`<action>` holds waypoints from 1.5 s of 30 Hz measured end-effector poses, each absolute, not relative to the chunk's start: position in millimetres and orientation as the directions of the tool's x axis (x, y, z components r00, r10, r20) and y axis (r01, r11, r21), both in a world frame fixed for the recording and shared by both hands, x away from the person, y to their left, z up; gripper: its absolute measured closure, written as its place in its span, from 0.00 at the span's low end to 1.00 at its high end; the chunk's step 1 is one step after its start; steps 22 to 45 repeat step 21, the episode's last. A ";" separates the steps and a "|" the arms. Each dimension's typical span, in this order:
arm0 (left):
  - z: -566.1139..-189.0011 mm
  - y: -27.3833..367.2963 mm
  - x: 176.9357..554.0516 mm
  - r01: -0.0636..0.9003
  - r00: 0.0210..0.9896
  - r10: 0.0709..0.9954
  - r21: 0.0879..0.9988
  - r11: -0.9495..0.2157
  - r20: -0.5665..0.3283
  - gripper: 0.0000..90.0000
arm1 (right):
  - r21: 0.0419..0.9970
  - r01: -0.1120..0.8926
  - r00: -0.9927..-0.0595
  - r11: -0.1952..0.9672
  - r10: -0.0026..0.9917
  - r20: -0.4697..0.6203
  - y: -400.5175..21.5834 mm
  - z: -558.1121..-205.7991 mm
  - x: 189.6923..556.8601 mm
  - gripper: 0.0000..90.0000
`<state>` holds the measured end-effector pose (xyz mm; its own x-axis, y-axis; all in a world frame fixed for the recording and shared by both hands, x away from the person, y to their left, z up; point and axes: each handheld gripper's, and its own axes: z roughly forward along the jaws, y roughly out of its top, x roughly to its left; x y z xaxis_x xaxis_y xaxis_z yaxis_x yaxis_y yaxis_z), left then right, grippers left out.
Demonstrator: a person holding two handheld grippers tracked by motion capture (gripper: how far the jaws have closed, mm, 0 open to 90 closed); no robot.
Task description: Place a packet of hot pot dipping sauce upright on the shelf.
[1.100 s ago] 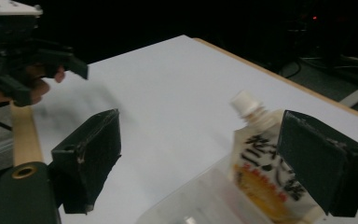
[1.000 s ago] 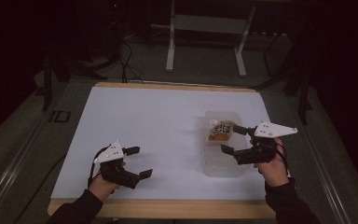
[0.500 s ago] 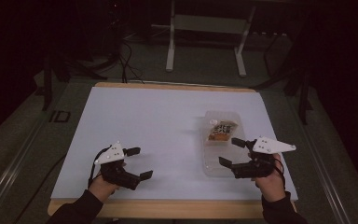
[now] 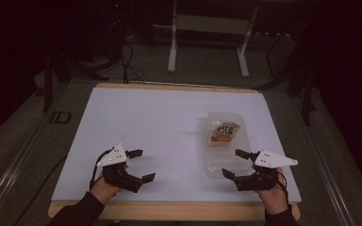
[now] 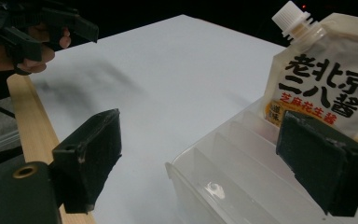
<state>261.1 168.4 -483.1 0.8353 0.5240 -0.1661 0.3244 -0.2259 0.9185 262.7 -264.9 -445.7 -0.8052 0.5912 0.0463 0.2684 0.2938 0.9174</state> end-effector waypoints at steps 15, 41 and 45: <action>-485.1 162.6 259.1 0.310 0.847 0.511 0.918 -0.248 -0.148 0.01 | 0.925 0.266 -0.789 0.272 0.613 0.047 -278.4 -458.3 257.1 0.16; -485.2 162.7 259.0 0.310 0.848 0.509 0.919 -0.244 -0.151 0.01 | 0.923 0.270 -0.785 0.274 0.618 0.046 -278.4 -459.1 257.5 0.16; -485.2 162.7 259.0 0.310 0.848 0.509 0.919 -0.244 -0.151 0.01 | 0.923 0.270 -0.785 0.274 0.618 0.046 -278.4 -459.1 257.5 0.16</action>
